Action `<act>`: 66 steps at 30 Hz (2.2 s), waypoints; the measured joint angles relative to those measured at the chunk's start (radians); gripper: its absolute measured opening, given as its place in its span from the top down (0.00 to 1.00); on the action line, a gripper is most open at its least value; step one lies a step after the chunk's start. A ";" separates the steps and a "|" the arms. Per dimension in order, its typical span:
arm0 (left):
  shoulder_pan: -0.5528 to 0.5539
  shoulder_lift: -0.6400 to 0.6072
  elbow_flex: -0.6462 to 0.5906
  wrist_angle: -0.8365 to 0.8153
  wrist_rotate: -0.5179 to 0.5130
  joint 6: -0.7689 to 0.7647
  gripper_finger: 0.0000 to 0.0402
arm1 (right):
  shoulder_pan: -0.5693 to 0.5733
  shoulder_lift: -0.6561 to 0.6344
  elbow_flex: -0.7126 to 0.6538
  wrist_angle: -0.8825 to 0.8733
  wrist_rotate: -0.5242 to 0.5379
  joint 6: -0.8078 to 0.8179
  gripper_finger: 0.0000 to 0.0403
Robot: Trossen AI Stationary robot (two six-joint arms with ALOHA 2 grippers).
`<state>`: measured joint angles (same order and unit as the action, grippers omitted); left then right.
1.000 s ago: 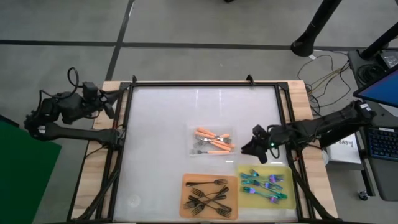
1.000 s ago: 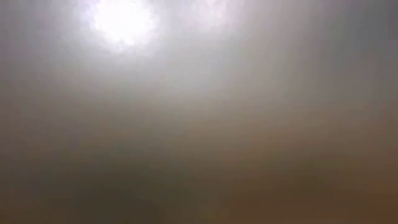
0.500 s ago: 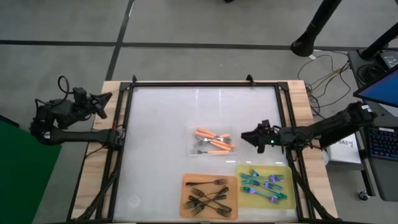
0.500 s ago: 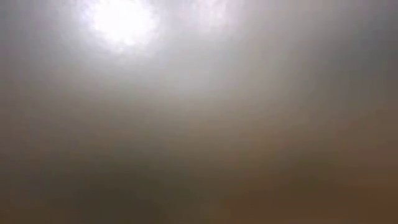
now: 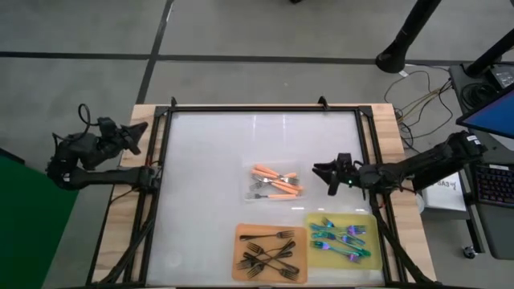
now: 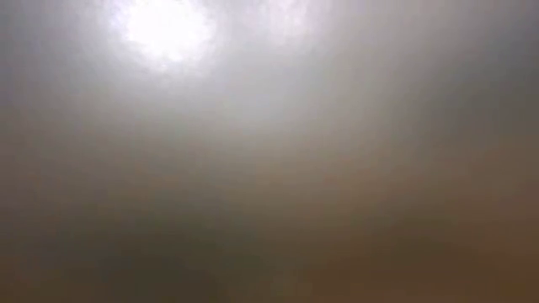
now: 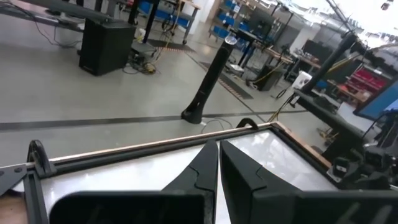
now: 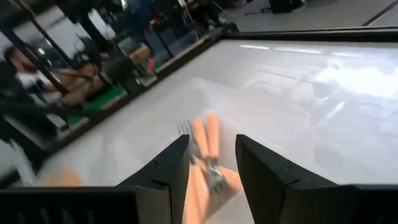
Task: Sort silverware by color (type)
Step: Return to Home Position
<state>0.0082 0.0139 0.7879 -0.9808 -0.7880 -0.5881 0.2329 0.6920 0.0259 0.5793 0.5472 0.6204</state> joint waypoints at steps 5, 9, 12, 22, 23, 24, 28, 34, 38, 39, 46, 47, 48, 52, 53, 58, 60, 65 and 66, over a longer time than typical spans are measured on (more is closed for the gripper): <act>0.000 0.005 0.015 -0.005 -0.002 0.002 1.00 | 0.000 0.005 0.000 -0.052 0.000 -0.051 0.70; 0.000 0.004 0.042 -0.015 -0.037 0.004 1.00 | 0.000 0.007 0.000 -0.057 0.000 -0.045 0.70; 0.000 0.003 0.056 -0.040 -0.073 0.005 1.00 | 0.000 0.007 0.000 -0.056 0.000 -0.045 0.70; 0.000 0.003 0.057 -0.046 -0.066 -0.001 1.00 | -0.003 -0.195 -0.010 -0.116 0.000 -0.044 0.70; 0.000 0.003 0.057 -0.046 -0.066 -0.001 1.00 | -0.003 -0.225 -0.012 -0.130 0.000 -0.045 0.70; 0.000 0.003 0.057 -0.046 -0.066 -0.001 1.00 | -0.003 -0.252 -0.012 -0.140 0.000 -0.045 0.70; 0.000 0.003 0.057 -0.044 -0.066 -0.001 1.00 | -0.011 -0.335 -0.012 -0.178 0.000 -0.045 0.70; 0.000 0.003 0.057 -0.044 -0.066 -0.001 1.00 | -0.040 -0.444 -0.012 -0.215 0.000 -0.045 0.70; 0.000 0.003 0.057 -0.036 -0.065 0.000 1.00 | -0.078 -0.503 -0.012 -0.244 0.000 -0.045 0.70; 0.000 0.003 0.057 -0.035 -0.065 0.000 1.00 | -0.089 -0.516 -0.012 -0.250 0.000 -0.045 0.70; 0.000 0.003 0.057 -0.034 -0.063 0.002 1.00 | -0.148 -0.618 -0.013 -0.302 0.000 -0.045 0.70; -0.003 -0.002 0.058 -0.031 -0.058 0.002 1.00 | -0.154 -0.634 -0.013 -0.305 0.000 -0.045 0.70; -0.007 -0.010 0.060 -0.032 -0.058 0.002 1.00 | -0.159 -0.649 -0.013 -0.309 0.000 -0.045 0.70; -0.008 -0.010 0.064 -0.040 -0.058 0.003 1.00 | -0.180 -0.691 -0.013 -0.320 -0.001 -0.045 0.70; -0.008 -0.009 0.060 -0.034 -0.058 0.002 1.00 | -0.184 -0.690 -0.013 -0.321 -0.001 -0.045 0.70; -0.008 -0.009 0.043 -0.022 -0.058 0.002 1.00 | -0.200 -0.691 -0.013 -0.320 -0.001 -0.045 0.70; -0.007 -0.009 0.032 -0.003 -0.059 0.002 1.00 | -0.206 -0.691 -0.013 -0.320 -0.001 -0.045 0.70; -0.007 -0.010 -0.026 0.066 -0.058 0.002 1.00 | -0.230 -0.691 -0.013 -0.321 -0.002 -0.045 0.70; -0.007 -0.010 -0.042 0.078 -0.058 0.002 1.00 | -0.236 -0.691 -0.013 -0.321 -0.002 -0.045 0.70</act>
<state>0.0013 0.0040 0.7454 -0.9028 -0.8459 -0.5858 -0.0033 0.0014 0.0128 0.2584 0.5452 0.5758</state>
